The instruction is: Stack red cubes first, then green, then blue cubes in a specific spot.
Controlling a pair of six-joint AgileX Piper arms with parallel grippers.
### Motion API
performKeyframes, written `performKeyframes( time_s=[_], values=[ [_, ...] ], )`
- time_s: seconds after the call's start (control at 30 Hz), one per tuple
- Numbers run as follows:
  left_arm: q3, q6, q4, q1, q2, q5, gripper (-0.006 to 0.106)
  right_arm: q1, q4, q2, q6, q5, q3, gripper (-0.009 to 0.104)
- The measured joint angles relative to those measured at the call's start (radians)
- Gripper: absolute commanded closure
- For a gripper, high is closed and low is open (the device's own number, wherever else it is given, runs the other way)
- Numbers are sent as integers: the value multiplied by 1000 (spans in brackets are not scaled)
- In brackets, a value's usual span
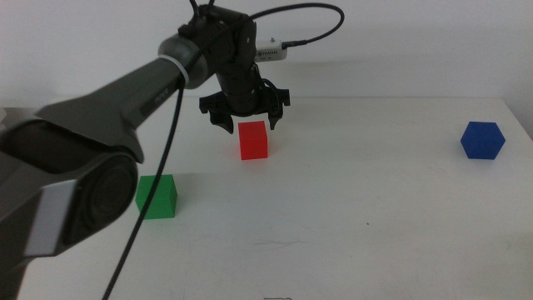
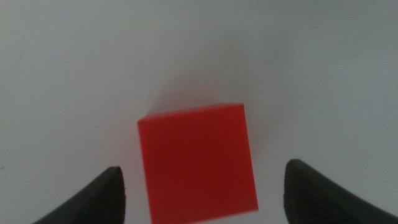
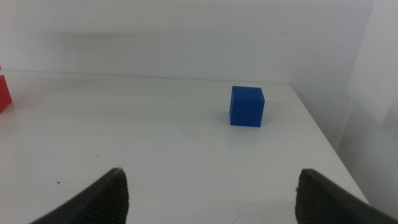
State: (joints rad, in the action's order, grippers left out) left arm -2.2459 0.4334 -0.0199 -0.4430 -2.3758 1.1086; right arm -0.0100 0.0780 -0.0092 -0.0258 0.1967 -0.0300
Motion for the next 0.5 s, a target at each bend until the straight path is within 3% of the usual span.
performKeyframes(
  time_s=[0.3, 0.5],
  values=[
    [-29, 37, 3, -1, -84, -27, 32, 0, 0, 0, 0, 0, 0, 5],
    [-29, 40, 3, -1, -105, -40, 60, 0, 0, 0, 0, 0, 0, 5]
  ],
)
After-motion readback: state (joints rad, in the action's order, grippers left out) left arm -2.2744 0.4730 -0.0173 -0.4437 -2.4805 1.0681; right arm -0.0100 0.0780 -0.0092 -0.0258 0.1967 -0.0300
